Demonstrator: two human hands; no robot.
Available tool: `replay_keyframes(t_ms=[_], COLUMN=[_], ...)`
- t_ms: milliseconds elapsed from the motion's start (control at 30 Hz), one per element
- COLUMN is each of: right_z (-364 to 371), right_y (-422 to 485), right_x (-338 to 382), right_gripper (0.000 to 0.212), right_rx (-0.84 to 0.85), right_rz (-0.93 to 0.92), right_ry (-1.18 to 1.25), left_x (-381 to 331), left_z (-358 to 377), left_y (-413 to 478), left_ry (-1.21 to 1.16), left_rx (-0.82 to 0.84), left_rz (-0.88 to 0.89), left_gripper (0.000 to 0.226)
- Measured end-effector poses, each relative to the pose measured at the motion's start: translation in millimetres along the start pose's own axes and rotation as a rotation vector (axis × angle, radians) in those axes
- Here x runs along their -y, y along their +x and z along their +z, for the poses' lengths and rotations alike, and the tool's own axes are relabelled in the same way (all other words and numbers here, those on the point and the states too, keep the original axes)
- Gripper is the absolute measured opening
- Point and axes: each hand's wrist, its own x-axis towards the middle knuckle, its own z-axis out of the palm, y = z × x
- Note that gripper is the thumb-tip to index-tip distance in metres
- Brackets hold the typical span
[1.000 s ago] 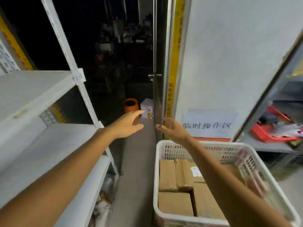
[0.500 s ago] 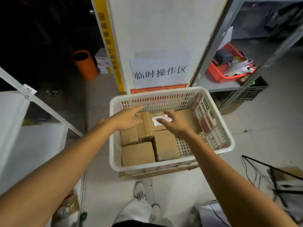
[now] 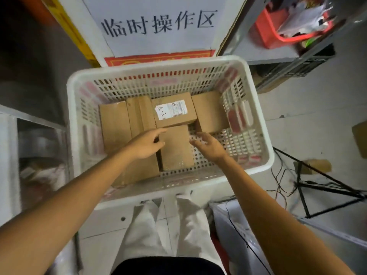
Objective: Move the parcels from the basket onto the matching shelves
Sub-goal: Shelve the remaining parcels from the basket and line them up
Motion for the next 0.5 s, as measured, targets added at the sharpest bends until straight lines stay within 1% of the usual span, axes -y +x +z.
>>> replay_keyframes(t_ms=[100,167,233,367,500], right_z=[10,18,27,47,61], right_y=[37,67,93,131,146], right_x=[-24,-40,-55,-80,-104], right_gripper=[0.057,0.056,0.058,0.065,0.058], right_rx=[0.060,0.098,0.111,0.115,0.200], right_rz=[0.057,0.092,0.123,0.200,0.248], right_ry=[0.046,0.075,0.079,0.137,0.152], left_x=[21,35,50,64,54], left_z=[25,47,70,115,149], left_y=[20,38,54,82,101], left_ry=[-0.069,-0.094,-0.090,-0.203,-0.175], left_rx=[0.019,-0.037,-0.068,-0.085,-0.250], left_rz=[-0.087,-0.171,-0.230,-0.320,-0.358], left_gripper=[0.050,0.050,0.053,0.061,0.076])
